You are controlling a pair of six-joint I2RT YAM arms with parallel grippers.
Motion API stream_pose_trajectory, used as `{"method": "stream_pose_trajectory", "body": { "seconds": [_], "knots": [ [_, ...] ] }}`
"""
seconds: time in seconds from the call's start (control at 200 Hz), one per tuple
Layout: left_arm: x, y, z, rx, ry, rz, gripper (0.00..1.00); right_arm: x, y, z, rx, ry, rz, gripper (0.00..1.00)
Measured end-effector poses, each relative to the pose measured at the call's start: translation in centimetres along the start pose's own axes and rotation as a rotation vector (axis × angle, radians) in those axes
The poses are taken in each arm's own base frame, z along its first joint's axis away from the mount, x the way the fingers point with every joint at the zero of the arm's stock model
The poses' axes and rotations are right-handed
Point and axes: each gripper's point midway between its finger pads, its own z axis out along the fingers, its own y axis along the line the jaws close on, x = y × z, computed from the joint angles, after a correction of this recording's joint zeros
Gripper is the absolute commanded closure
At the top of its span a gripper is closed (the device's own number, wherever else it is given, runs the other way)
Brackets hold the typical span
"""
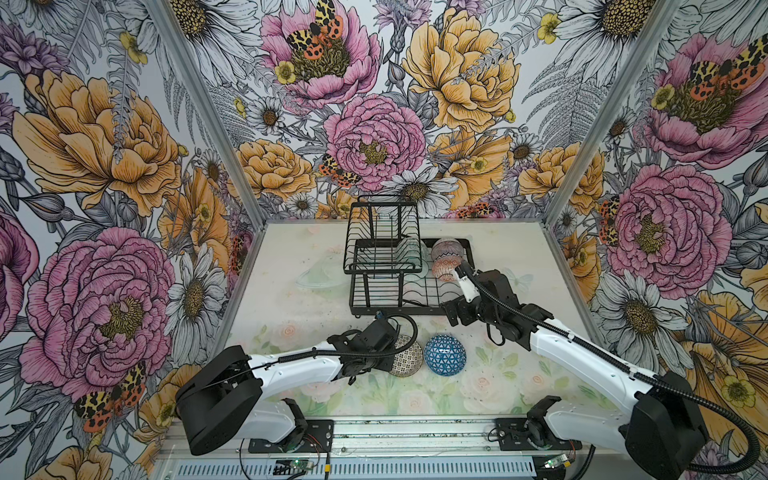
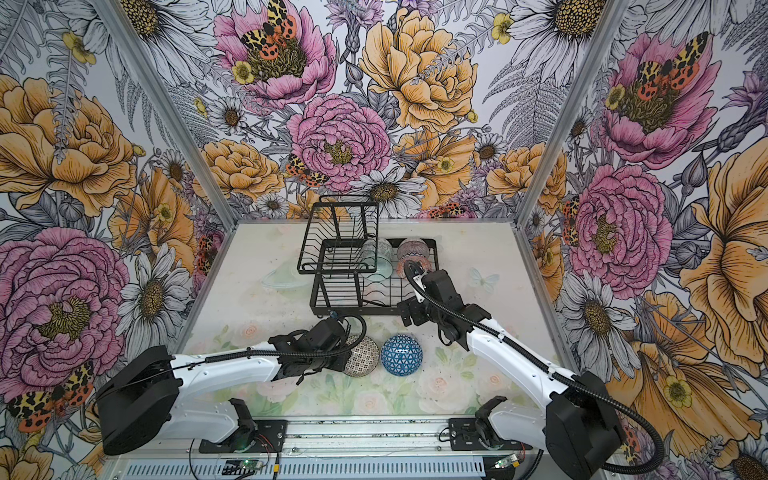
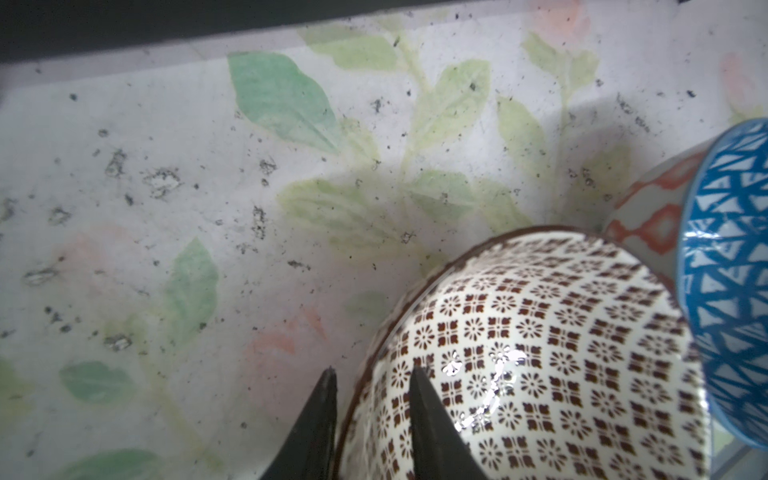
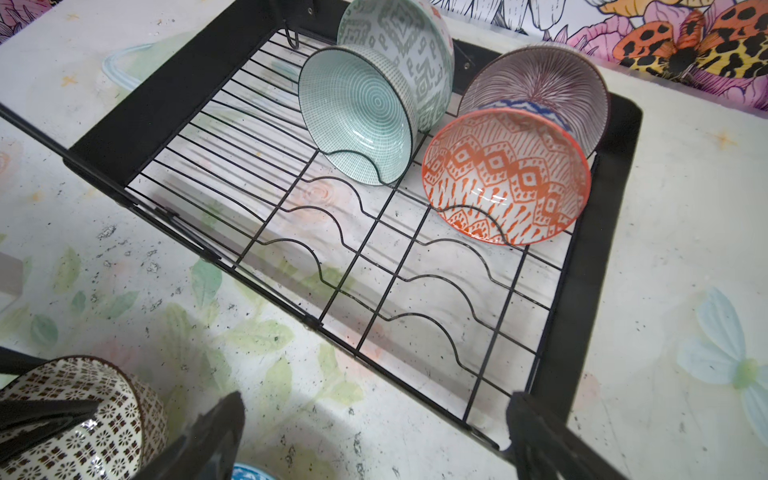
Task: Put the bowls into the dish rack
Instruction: 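Lower the left gripper onto the brown-patterned bowl rim, then close the left gripper and lift the brown-patterned bowl on edge toward the rack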
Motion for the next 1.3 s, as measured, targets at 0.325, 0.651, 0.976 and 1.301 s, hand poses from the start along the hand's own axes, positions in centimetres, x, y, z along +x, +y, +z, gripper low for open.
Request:
{"method": "stream_pose_trajectory", "body": {
  "seconds": [0.325,0.651,0.976,1.301],
  "knots": [
    [-0.4,-0.2,-0.3,0.016,-0.007,-0.008,1.0,0.3,0.1,0.1,-0.001,0.006,-0.005,0.0],
    [-2.1,1.4,-4.1,-0.019,-0.099,0.005,1.0,-0.5,0.7,-1.1,-0.032,-0.033,0.007,0.0],
    [-8.8,0.3,-11.1,0.013,-0.42,0.023,1.0,-4.6,3.9,-6.1,-0.215,-0.193,0.076,0.01],
    [-12.2,-2.9,-11.6,0.001,-0.509,0.084,1.0,-7.2,8.7,-9.6,-0.412,-0.283,0.091,0.01]
  ]
}}
